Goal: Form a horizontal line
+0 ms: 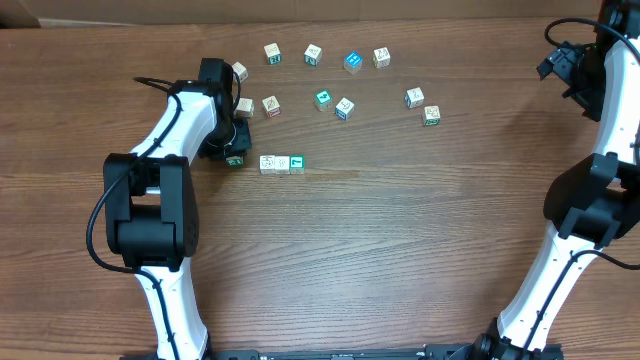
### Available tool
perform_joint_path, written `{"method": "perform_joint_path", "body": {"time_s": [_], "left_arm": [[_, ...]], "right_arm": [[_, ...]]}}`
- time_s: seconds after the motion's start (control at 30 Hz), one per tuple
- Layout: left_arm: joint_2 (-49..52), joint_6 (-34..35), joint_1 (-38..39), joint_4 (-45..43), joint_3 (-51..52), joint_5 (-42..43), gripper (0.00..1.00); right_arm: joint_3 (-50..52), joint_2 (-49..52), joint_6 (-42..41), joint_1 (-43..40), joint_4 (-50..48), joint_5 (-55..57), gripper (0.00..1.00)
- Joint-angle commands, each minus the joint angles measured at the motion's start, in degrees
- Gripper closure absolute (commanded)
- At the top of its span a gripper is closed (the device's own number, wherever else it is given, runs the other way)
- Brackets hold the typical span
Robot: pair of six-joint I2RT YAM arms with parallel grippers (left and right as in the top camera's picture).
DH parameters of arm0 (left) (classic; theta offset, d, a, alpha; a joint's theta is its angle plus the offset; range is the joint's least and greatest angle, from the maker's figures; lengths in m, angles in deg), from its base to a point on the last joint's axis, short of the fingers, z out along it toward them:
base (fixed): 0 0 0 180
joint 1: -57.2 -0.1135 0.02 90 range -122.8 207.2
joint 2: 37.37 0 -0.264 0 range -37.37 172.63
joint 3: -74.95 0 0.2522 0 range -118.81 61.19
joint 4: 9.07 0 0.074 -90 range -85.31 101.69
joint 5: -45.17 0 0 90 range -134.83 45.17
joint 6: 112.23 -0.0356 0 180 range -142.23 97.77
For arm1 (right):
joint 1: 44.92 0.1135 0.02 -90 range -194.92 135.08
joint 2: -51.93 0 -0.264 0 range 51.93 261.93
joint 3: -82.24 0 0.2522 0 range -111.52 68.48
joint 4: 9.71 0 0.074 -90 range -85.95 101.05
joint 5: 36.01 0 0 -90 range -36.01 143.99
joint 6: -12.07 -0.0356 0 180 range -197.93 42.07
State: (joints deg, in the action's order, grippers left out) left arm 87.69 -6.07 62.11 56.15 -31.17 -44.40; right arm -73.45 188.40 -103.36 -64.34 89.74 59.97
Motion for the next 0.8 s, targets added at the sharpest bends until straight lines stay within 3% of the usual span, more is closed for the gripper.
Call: {"method": "perform_joint_path", "body": {"time_s": [0.0,0.77], "left_arm": [[2.0,0.8,0.8,-0.5,-0.4,2.2,0.74],[2.0,0.8,0.8,1.7,-0.4,5.2,0.77]], "right_arm": [[0.2,-1.0,0.2,-0.2,-0.1,0.1,0.00],[0.2,-1.0,0.2,-0.2,-0.1,0.1,0.00]]}}
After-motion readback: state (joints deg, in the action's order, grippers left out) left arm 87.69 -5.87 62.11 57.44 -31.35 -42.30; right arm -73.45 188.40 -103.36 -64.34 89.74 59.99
